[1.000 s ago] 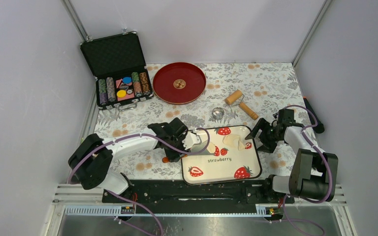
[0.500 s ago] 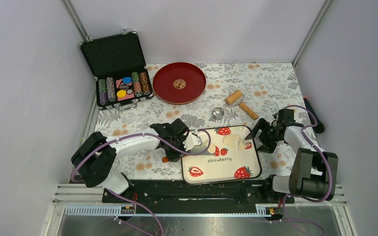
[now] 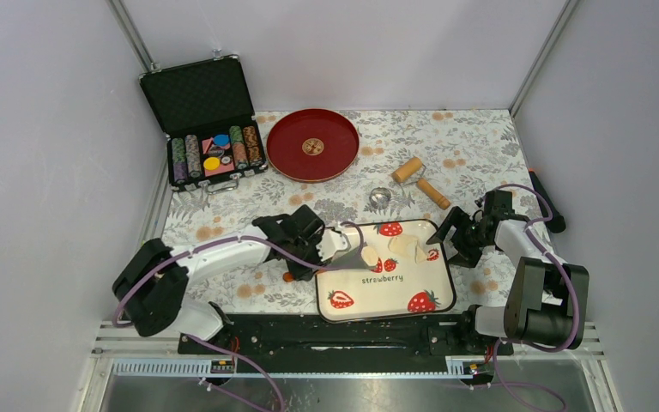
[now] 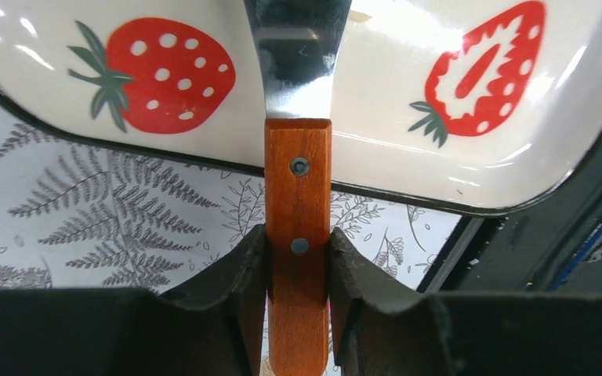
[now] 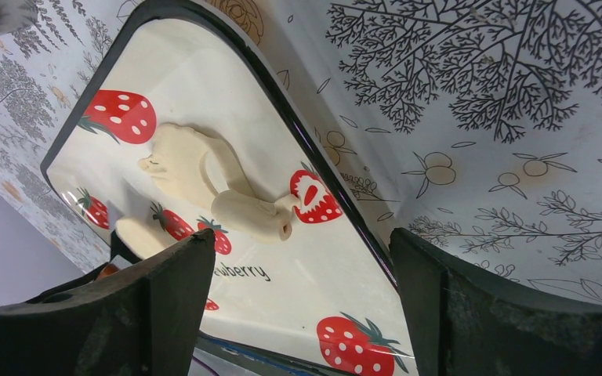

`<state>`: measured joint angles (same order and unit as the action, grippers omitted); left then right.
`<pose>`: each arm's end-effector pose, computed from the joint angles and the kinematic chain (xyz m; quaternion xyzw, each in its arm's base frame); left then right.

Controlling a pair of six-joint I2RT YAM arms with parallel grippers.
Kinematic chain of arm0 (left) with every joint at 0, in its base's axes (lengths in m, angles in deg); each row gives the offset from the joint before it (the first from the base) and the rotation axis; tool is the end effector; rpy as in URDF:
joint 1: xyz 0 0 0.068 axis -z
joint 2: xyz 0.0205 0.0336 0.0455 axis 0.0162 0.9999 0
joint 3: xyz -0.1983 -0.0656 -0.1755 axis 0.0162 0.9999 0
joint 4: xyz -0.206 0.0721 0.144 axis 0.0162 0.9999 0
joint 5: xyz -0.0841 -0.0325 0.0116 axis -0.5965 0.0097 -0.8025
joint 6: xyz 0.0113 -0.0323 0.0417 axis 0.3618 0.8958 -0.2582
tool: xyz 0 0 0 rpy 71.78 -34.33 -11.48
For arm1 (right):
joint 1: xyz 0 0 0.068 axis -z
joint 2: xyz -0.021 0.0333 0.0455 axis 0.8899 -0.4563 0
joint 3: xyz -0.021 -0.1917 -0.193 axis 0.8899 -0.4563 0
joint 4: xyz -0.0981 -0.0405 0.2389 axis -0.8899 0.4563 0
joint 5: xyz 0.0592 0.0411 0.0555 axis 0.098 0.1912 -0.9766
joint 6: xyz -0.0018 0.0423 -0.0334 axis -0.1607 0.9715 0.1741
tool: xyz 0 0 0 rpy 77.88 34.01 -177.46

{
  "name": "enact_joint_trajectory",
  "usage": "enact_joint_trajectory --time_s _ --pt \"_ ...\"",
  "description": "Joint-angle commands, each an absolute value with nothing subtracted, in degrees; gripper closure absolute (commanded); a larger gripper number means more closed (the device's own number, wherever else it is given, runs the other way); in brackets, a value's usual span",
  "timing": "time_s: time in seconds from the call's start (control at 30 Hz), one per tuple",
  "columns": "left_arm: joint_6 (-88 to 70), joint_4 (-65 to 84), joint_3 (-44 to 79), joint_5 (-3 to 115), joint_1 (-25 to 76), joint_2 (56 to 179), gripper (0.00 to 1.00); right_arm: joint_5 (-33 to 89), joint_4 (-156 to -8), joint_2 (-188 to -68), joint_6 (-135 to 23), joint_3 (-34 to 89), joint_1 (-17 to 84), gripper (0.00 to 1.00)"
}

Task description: Roll out the dumpling wrappers from the dough

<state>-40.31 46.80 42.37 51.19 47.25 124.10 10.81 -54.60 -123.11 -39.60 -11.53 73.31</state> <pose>0.1658 -0.1974 0.1816 0.5638 0.7996 -0.1519 0.1405 0.2230 -0.0258 0.1612 0.2364 0.9289 0.2326 0.1647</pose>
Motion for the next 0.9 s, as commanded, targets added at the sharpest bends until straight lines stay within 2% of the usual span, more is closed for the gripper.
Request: enact_joint_trajectory --time_s 0.0,0.33,0.57,0.7,0.87 --pt "-38.7 42.3 42.8 46.7 45.4 117.2 1.0 8.6 -54.1 -122.5 -39.8 -11.4 73.1 0.11" --pt "-36.9 41.9 42.7 43.9 38.0 105.0 1.0 9.2 -51.3 -119.4 -39.8 -8.9 73.1 0.12" --pt "-37.3 45.4 38.9 44.4 30.8 102.8 1.0 7.1 -51.0 -121.9 -38.2 -2.9 71.9 0.14" --pt "-36.4 45.4 37.6 46.6 28.0 102.4 1.0 6.6 -51.4 -127.0 -35.9 4.2 66.2 0.15" --pt "-34.2 44.8 36.4 49.0 24.2 103.4 1.0 7.2 -50.8 -137.6 -32.3 17.6 54.3 0.18"
